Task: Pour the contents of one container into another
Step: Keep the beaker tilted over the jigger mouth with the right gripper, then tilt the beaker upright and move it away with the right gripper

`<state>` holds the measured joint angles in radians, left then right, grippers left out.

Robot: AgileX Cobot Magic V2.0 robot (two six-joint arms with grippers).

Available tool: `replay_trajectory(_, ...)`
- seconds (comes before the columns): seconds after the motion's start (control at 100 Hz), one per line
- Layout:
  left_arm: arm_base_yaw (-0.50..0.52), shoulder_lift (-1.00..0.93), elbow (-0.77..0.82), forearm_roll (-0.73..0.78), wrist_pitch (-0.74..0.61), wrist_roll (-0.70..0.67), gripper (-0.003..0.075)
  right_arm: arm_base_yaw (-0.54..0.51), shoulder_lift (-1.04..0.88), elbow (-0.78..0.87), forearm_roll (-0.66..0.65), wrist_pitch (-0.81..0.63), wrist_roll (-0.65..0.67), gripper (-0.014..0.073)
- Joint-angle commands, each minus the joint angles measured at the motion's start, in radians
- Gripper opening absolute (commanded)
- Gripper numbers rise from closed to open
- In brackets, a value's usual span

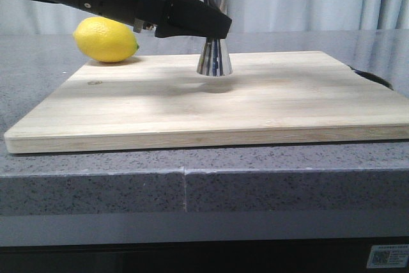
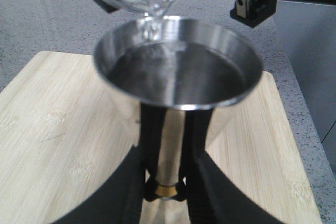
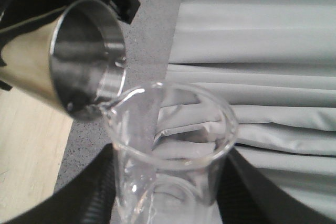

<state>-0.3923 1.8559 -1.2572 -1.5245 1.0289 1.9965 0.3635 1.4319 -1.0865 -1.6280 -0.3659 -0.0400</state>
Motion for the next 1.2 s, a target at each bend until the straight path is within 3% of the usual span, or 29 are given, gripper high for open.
replay_trajectory(0.0, -0.01, -0.048, -0.029, -0.073, 0.048, -0.005, 0.0093, -0.001, -0.045, -0.035, 0.022, -0.003, -0.004, 0.0195)
replay_trajectory(0.26, -0.01, -0.048, -0.029, -0.073, 0.048, -0.005, 0.0093, -0.001, -0.045, -0.035, 0.099, -0.003, 0.0, 0.0195)
replay_trajectory(0.73, -0.01, -0.048, -0.029, -0.073, 0.046, -0.005, 0.0093, -0.001, -0.045, -0.035, 0.47, -0.001, 0.018, 0.0195)
replay_trajectory(1.19, -0.01, -0.048, -0.029, -0.073, 0.044, -0.005, 0.0093, -0.001, -0.045, -0.035, 0.554, 0.021, 0.28, 0.0195)
